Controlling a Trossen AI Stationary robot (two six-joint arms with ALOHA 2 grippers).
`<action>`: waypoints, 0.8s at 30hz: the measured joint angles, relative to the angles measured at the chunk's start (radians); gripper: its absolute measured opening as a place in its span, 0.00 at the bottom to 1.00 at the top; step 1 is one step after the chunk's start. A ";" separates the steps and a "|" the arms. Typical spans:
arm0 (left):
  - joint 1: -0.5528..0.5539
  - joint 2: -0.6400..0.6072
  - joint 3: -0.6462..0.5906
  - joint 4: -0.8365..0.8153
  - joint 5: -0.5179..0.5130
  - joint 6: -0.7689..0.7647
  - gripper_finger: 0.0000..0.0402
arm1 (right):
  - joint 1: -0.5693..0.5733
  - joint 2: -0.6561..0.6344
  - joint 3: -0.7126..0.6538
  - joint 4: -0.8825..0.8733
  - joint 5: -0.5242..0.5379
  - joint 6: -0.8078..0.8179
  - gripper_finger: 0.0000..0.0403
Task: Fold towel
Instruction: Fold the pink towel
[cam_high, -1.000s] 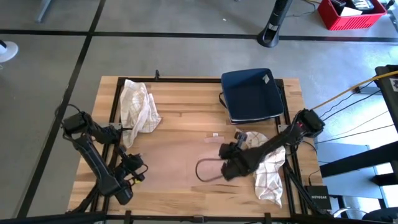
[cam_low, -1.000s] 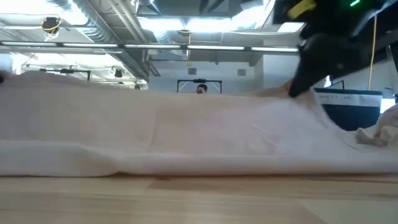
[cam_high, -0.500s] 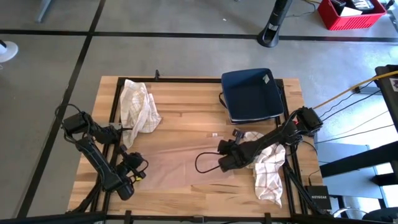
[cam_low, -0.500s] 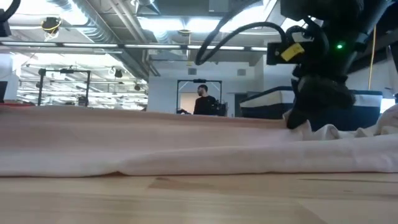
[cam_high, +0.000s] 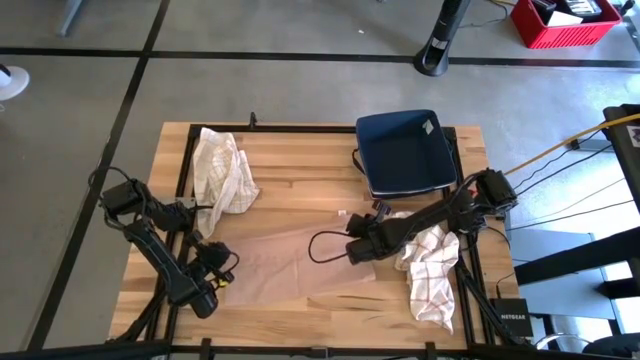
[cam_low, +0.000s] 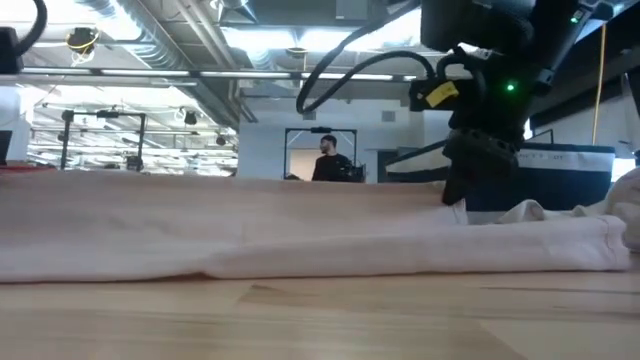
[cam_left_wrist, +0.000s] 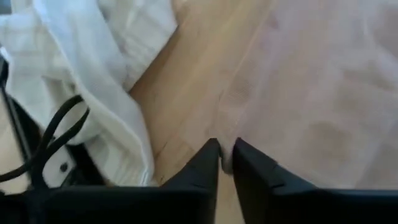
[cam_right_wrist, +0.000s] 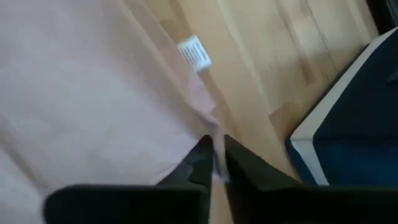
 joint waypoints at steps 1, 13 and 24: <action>0.005 0.000 0.000 -0.007 0.014 0.002 0.15 | -0.003 0.000 0.000 0.001 -0.003 0.000 0.15; 0.024 -0.164 0.089 -0.035 0.088 0.202 0.39 | -0.005 -0.042 0.162 -0.257 -0.034 -0.093 0.51; 0.022 -0.255 -0.104 0.392 -0.137 0.217 0.37 | -0.006 -0.066 0.017 0.375 -0.338 -0.376 0.54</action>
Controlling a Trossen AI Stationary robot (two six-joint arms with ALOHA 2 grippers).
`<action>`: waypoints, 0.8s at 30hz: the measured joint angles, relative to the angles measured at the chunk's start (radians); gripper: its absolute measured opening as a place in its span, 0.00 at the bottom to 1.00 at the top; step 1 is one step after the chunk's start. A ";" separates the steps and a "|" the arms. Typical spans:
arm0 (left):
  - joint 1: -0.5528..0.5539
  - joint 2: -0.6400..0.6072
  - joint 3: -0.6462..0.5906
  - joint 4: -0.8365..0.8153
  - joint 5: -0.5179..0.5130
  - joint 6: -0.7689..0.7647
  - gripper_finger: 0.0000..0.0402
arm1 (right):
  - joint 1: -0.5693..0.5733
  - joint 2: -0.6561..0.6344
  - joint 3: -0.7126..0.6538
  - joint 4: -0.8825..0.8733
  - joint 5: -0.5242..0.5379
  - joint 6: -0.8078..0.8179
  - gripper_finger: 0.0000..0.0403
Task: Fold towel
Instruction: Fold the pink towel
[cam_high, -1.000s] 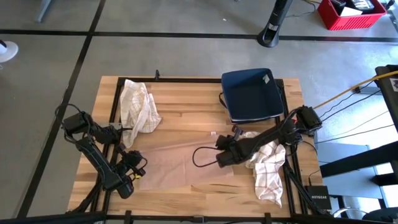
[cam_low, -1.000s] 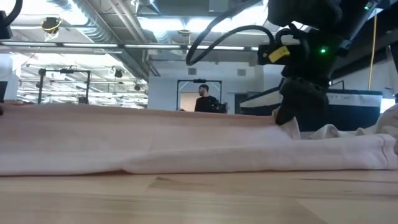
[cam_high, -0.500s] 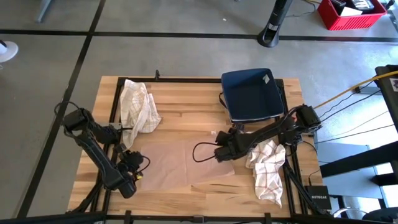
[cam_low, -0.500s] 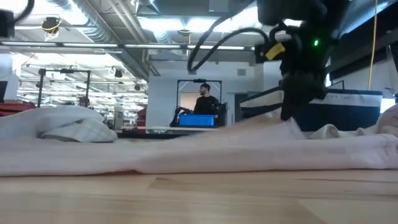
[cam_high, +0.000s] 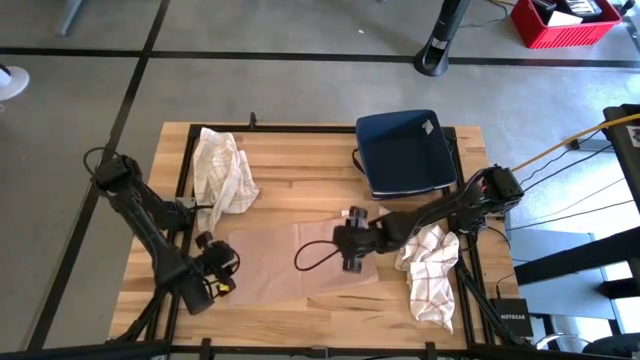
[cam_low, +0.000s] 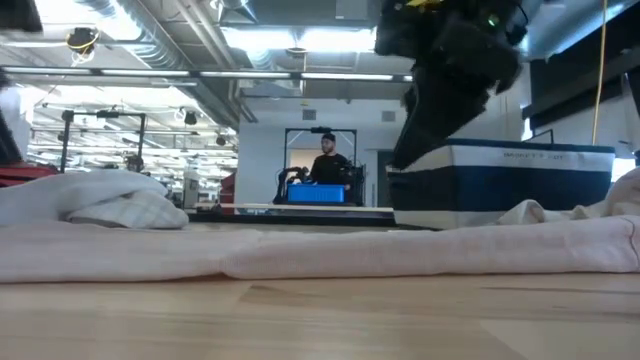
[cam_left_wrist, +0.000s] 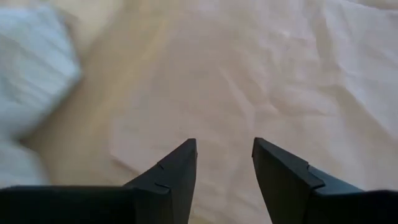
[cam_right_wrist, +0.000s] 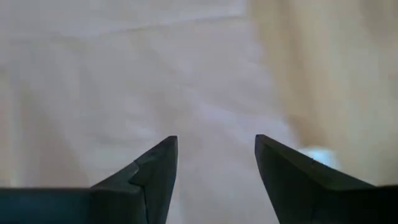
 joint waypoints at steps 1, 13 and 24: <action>0.006 0.000 -0.032 0.065 0.011 0.017 0.37 | 0.000 0.000 -0.033 0.062 -0.026 0.002 0.54; 0.052 -0.005 -0.205 0.339 0.221 0.177 0.37 | 0.109 0.024 -0.245 0.256 -0.095 0.278 0.54; 0.064 -0.127 -0.076 0.202 0.276 0.265 0.37 | 0.230 0.021 -0.208 0.181 -0.103 0.434 0.54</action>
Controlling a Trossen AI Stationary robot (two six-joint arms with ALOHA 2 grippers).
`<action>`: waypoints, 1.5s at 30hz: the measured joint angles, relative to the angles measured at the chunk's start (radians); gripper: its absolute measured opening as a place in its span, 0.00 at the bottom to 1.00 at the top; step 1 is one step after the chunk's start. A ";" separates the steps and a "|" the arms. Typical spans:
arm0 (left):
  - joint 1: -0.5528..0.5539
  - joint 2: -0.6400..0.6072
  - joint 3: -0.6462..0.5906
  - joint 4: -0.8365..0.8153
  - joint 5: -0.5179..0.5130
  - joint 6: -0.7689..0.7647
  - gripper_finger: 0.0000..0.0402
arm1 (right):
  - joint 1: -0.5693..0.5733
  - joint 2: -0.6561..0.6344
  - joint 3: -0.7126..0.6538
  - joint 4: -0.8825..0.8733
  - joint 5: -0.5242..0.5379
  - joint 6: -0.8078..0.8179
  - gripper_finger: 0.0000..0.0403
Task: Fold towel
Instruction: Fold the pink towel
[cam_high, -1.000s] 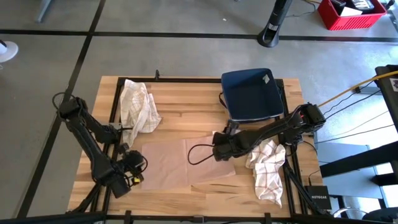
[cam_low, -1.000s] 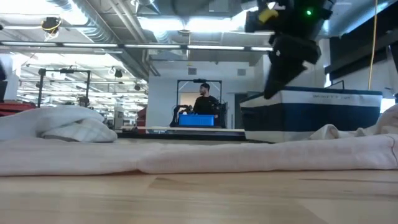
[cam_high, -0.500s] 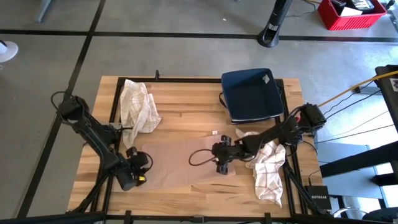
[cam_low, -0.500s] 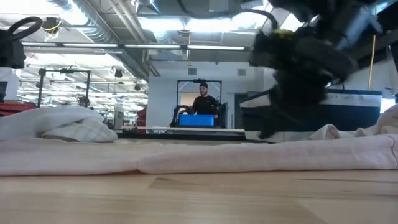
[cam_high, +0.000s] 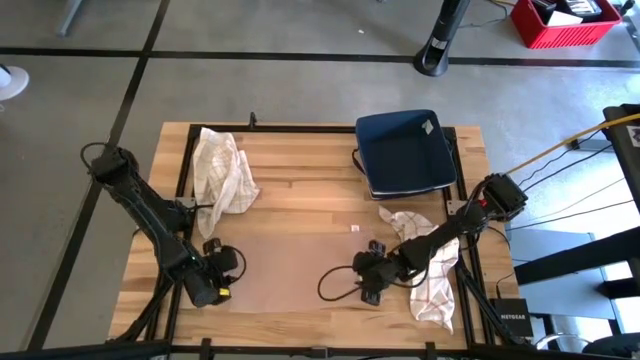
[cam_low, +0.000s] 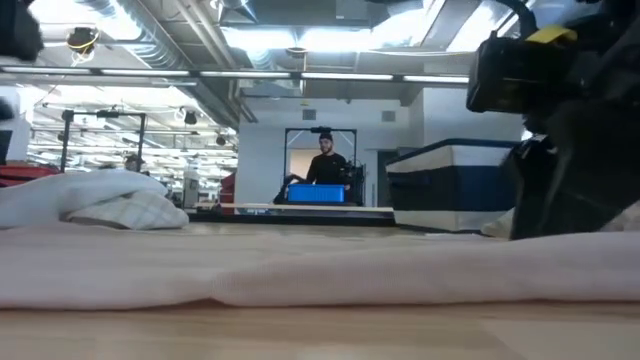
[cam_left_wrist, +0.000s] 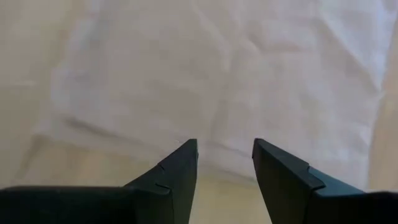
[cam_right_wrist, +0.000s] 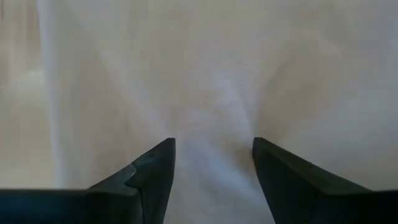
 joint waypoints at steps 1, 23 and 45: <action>0.002 -0.025 0.011 -0.038 -0.008 -0.013 0.37 | -0.001 -0.004 0.016 -0.035 -0.003 0.000 0.54; 0.289 -0.224 -0.263 0.080 0.013 -0.302 0.37 | -0.049 0.153 0.101 0.202 0.587 0.019 0.54; 0.301 -0.193 -0.263 0.136 0.012 -0.299 0.37 | -0.048 0.158 0.101 0.192 0.558 -0.027 0.54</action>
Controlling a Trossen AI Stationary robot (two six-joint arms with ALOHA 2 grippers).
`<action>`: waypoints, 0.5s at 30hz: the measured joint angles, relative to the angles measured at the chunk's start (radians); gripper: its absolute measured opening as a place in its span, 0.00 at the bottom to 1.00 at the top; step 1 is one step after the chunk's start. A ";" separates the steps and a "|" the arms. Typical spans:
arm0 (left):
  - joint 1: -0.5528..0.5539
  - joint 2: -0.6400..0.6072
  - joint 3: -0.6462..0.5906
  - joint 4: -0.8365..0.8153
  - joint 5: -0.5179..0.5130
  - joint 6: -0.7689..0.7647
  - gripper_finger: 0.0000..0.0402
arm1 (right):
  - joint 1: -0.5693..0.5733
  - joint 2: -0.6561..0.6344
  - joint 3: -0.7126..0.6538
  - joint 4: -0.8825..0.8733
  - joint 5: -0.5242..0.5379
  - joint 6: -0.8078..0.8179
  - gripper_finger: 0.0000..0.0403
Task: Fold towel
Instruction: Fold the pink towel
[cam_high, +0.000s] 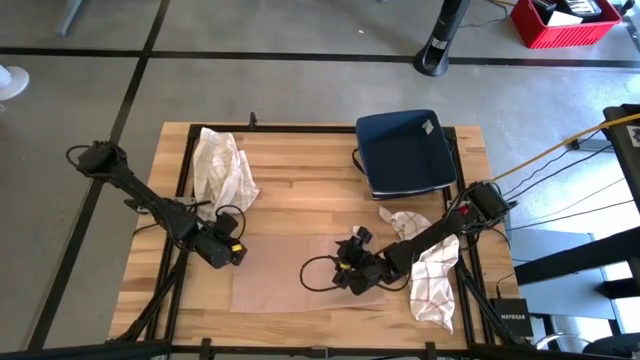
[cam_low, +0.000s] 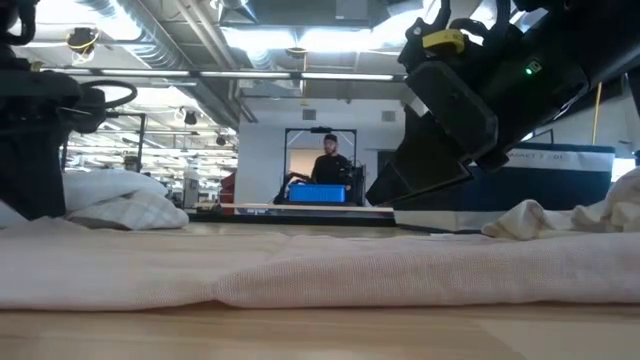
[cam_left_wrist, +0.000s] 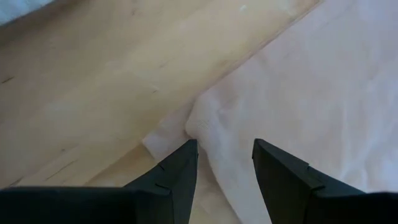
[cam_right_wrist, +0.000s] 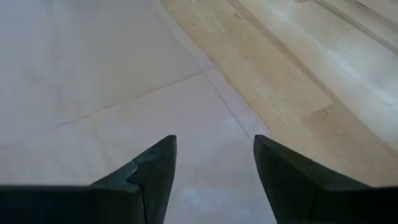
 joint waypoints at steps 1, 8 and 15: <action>0.000 0.000 0.000 0.014 0.000 0.008 0.37 | 0.000 0.000 0.000 0.000 0.000 0.000 0.54; 0.000 0.000 0.000 0.050 -0.019 0.072 0.37 | 0.000 0.000 0.000 0.000 0.000 0.000 0.54; 0.000 0.044 0.000 0.028 -0.019 0.075 0.37 | 0.000 0.000 0.000 0.000 0.000 0.000 0.54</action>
